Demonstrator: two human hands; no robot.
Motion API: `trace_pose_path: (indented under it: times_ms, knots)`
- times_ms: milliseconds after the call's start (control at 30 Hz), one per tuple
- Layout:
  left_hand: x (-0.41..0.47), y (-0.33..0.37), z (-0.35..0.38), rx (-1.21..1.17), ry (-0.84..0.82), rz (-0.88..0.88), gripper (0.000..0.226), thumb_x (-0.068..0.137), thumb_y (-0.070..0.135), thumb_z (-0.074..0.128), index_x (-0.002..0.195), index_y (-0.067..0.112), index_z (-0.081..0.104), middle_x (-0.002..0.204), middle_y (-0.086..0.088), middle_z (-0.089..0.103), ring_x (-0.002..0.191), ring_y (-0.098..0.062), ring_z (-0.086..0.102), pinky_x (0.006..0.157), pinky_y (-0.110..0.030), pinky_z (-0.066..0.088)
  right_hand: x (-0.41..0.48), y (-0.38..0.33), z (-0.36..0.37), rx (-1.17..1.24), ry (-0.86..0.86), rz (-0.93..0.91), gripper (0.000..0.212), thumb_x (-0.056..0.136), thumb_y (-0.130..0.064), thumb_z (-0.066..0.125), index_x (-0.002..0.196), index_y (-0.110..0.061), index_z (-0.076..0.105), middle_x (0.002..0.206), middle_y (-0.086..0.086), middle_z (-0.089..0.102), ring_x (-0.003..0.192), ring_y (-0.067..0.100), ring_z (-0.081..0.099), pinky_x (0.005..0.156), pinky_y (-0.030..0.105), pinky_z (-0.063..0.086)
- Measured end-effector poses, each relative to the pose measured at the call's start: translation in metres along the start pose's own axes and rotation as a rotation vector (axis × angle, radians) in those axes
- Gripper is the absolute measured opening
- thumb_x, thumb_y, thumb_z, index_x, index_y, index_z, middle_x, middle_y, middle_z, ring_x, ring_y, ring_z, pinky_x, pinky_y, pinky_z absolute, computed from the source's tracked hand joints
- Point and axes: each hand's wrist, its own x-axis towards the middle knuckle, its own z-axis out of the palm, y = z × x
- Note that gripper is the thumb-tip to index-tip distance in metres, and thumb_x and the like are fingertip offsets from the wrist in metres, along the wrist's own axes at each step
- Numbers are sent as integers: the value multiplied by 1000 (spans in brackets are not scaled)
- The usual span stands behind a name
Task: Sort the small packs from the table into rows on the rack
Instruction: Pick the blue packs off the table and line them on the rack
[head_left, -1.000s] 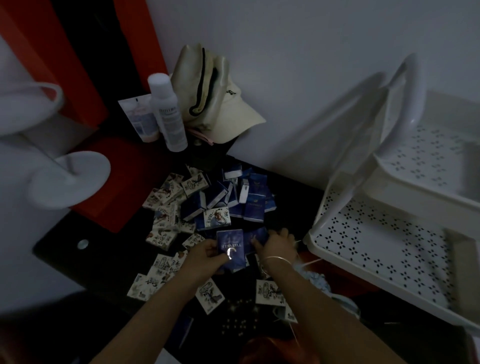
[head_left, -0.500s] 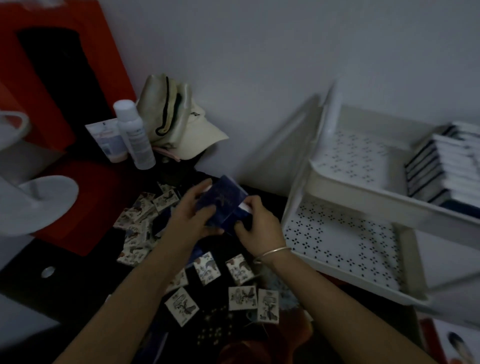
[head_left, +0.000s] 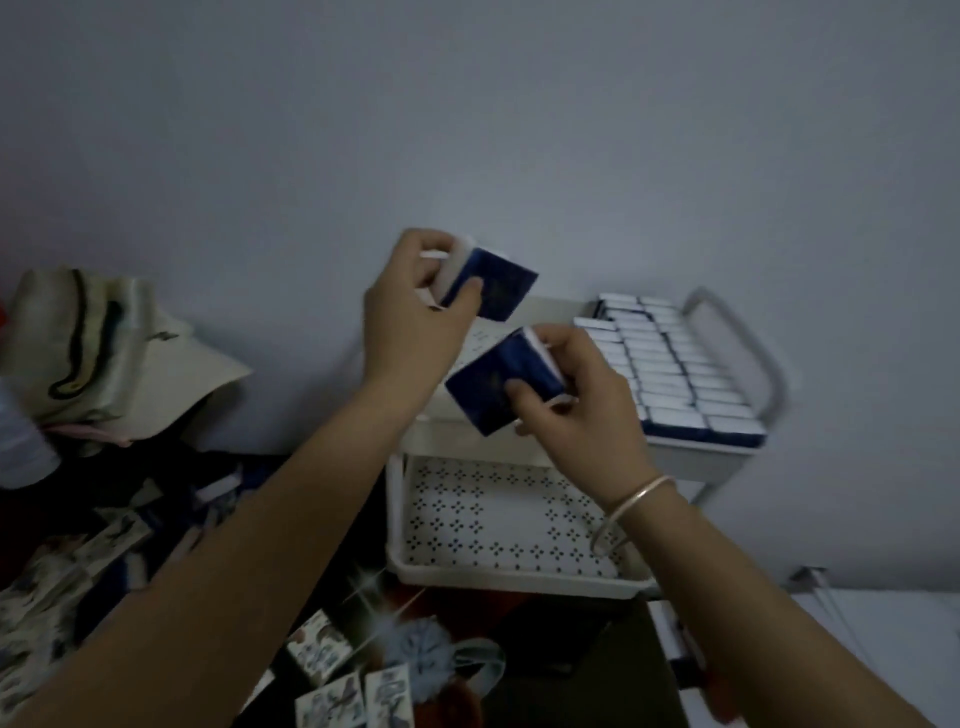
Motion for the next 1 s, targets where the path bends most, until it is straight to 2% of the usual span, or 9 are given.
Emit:
trace_pose_path:
  times_ms: [100,167,333,467,633,733,867,933,1000]
  knots:
    - [21,-23,55,91,-125,-24,22,84,12,63,103,23,57,100,8,65,89,-11,62,78,-29,53,20,11,-35,119,44,163,28,85,-8,64,107,-22,52,102,5,66,81,16,67,55,29,57]
    - [36,-38,84,145,-171,14,25,84,9,61,106,22,59,106,4,64,94,-13,60,84,-32,52,35,24,-55,150,65,250,28,86,-7,63,108,-19,51,105,11,66,84,20,68,57,32,59]
    - [68,-63,128,317,-263,71,31,85,8,60,112,22,61,111,-4,61,96,-19,57,76,-24,40,63,56,-92,69,114,339,31,86,-9,63,112,-20,49,105,7,66,87,18,67,64,35,60]
    - [79,-75,159,373,-415,53,31,87,11,59,115,24,62,113,-4,61,99,-20,57,77,-24,42,81,75,-109,71,194,333,31,85,-9,64,110,-21,50,96,-3,65,82,13,67,65,31,59]
    - [74,-87,183,138,-663,-187,20,89,21,62,106,24,71,107,2,69,92,-12,60,81,-22,48,106,100,-122,-38,295,316,30,82,-16,65,107,-25,51,97,0,66,86,18,67,78,42,58]
    - [68,-92,189,-3,-665,-383,27,95,33,54,111,19,71,115,1,68,103,-15,62,95,-30,49,123,106,-123,-94,318,286,31,83,-15,63,111,-21,50,99,-1,63,84,12,64,71,26,54]
    - [72,-97,185,-94,-621,-597,45,95,21,50,139,17,45,121,-7,61,102,-20,62,88,-34,55,150,111,-113,-136,286,247,33,83,-10,61,114,-17,51,100,-8,57,78,-4,54,58,6,42]
    - [74,-101,184,-125,-622,-680,56,93,20,56,145,15,36,121,-10,60,103,-23,63,88,-36,55,163,114,-103,-184,250,231,34,83,-8,60,115,-16,51,100,-7,56,79,1,54,58,5,39]
    - [74,-102,184,-133,-639,-720,64,91,19,61,147,12,30,123,-11,60,105,-24,63,89,-35,55,174,118,-92,-237,191,216,36,84,-7,60,117,-16,49,104,-3,57,86,12,56,67,15,44]
